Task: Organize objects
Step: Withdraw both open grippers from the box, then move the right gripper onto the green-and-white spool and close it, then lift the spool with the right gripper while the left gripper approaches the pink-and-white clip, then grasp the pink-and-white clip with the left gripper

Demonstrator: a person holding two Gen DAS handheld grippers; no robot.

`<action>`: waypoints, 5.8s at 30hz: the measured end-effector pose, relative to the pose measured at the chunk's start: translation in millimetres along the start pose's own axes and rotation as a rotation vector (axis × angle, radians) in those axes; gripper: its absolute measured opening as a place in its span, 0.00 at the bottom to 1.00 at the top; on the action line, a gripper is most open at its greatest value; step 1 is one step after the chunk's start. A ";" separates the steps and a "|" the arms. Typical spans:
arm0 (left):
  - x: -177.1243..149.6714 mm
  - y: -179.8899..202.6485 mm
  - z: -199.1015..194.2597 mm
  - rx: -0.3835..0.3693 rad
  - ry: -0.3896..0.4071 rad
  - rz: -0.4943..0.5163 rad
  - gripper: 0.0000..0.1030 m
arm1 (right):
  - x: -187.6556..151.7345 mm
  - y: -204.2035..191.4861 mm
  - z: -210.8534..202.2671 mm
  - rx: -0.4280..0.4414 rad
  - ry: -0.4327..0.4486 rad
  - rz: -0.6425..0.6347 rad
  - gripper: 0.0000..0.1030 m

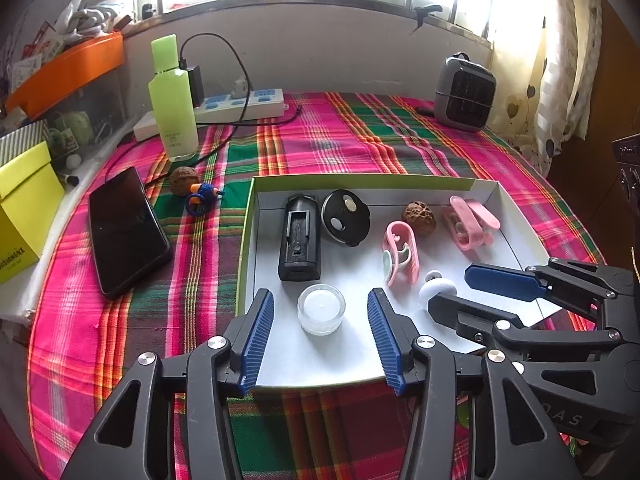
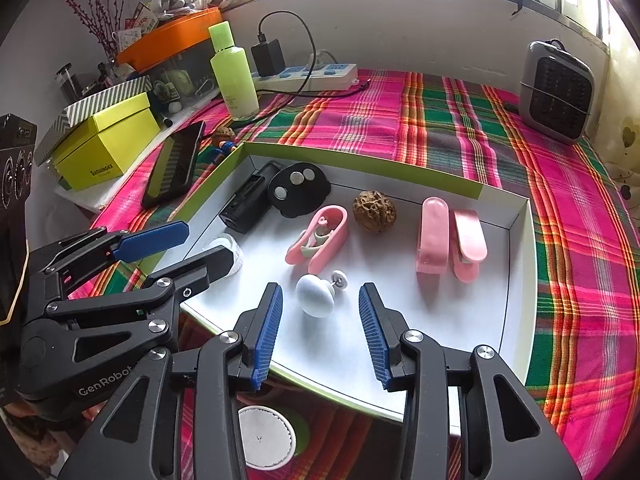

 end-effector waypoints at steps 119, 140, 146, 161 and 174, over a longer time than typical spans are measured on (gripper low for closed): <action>-62.3 70.7 -4.7 -0.327 -0.093 0.079 0.47 | -94.3 53.6 -71.2 -0.147 0.110 0.163 0.35; -62.4 90.9 -1.2 -0.267 -0.118 0.118 0.47 | -107.4 77.1 -72.0 -0.145 0.098 0.204 0.35; -57.4 93.6 8.9 -0.233 -0.122 0.143 0.47 | -108.1 78.4 -70.8 -0.131 0.099 0.205 0.35; -53.5 103.2 17.5 -0.191 -0.107 0.157 0.42 | -110.2 76.0 -63.1 -0.104 0.061 0.193 0.35; -52.0 99.3 17.5 -0.159 -0.100 0.145 0.25 | -110.0 76.8 -62.0 -0.108 0.058 0.199 0.35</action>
Point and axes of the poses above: each gripper's, at about its wrist camera, not at the fingertips, and z roughly the way its jaws point, y to its right, x to its top, the point moved 2 cm from there along z, roughly the way its jaws point, and after that the axes turned 14 degrees about -x, right-handed, at the moved point
